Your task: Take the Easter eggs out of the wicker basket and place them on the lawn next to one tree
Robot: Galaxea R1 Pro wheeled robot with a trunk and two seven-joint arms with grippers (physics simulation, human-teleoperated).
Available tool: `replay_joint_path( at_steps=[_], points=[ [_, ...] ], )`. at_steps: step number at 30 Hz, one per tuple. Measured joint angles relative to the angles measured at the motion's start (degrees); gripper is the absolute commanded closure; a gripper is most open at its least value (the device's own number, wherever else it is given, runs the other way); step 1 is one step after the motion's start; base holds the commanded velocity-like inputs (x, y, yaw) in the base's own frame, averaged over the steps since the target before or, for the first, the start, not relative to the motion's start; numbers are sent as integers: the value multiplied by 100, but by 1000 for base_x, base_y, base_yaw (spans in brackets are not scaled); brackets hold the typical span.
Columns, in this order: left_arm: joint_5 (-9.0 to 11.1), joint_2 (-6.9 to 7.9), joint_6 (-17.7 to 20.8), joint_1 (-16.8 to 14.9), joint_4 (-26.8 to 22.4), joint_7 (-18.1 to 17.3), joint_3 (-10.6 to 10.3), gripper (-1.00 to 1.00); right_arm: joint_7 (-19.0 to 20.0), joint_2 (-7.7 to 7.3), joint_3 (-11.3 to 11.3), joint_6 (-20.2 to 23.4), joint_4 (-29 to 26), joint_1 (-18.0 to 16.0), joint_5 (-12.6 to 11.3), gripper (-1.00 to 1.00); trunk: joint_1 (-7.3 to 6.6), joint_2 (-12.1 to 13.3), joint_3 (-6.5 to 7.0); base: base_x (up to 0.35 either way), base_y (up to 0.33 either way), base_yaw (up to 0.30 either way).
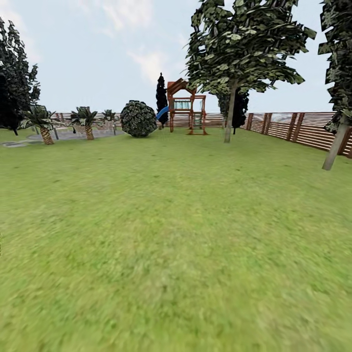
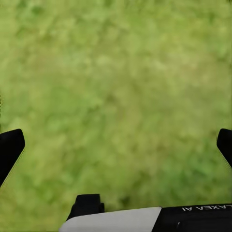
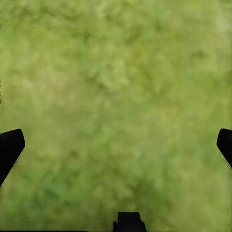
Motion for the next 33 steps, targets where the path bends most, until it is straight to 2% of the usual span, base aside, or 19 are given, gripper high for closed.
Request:
replay_joint_path(
  at_steps=[33],
  points=[
    [-22, -2, 0, 0, 0, 0, -33, -100, 0, 0, 0, 0, 5, 0, 10, -100, 0, 0, 0, 335, 0, 3]
  ],
)
